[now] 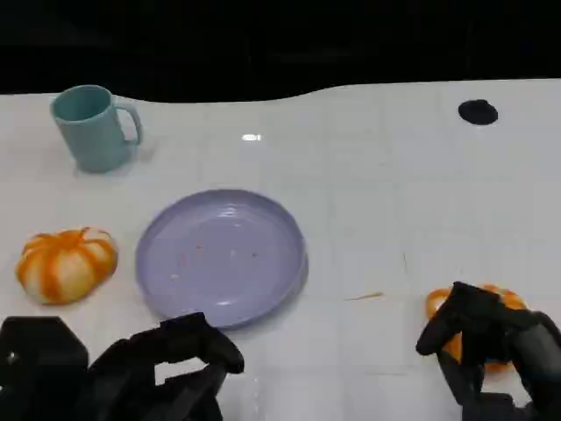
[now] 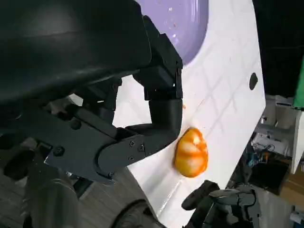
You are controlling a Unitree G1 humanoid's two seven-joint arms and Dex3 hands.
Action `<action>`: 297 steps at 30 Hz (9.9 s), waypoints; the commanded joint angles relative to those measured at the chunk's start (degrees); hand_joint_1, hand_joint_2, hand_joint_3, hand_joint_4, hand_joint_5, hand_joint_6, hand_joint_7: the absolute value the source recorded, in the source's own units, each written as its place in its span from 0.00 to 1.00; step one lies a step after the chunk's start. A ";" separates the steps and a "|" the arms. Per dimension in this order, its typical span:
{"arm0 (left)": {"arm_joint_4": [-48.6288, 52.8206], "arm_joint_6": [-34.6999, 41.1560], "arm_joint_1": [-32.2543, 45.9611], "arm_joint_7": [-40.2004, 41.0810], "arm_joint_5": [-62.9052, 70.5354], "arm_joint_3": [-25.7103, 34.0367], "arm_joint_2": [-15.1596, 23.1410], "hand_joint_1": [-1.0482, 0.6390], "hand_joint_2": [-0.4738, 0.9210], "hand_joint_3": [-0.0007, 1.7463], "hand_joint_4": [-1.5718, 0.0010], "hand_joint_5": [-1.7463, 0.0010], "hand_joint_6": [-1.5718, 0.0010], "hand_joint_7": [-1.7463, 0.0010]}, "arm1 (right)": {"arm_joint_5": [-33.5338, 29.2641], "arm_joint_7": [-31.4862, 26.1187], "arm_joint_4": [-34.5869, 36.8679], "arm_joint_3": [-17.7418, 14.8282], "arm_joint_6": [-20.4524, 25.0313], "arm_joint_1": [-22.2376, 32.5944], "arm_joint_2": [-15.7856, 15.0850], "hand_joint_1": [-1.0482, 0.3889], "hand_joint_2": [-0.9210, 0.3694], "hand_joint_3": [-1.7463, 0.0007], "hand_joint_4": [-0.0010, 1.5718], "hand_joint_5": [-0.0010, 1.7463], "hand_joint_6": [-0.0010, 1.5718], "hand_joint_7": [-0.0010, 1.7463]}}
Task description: Grasp the bread from the table and place it into the plate.
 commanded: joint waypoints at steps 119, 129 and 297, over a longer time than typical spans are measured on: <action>-4.43 4.32 -0.45 2.24 0.31 -0.44 -0.82 0.42 0.89 0.49 0.56 0.00 0.61 0.17 | -40.90 -14.73 42.02 17.18 2.01 -34.08 -13.97 0.58 0.00 0.93 0.54 1.00 0.62 0.42; -4.73 5.14 -0.62 2.68 0.06 -0.54 -1.05 0.43 0.89 0.49 0.57 0.00 0.62 0.15 | -39.87 -16.61 41.38 17.00 1.06 -35.01 -14.39 0.59 0.09 0.79 0.53 1.00 0.41 0.92; -2.56 2.14 0.04 1.60 0.11 -0.81 0.22 0.44 0.90 0.48 0.57 0.00 0.63 0.15 | -16.58 -4.89 5.11 -2.02 -13.86 -1.49 -10.34 0.74 0.54 0.23 0.60 1.00 0.58 0.76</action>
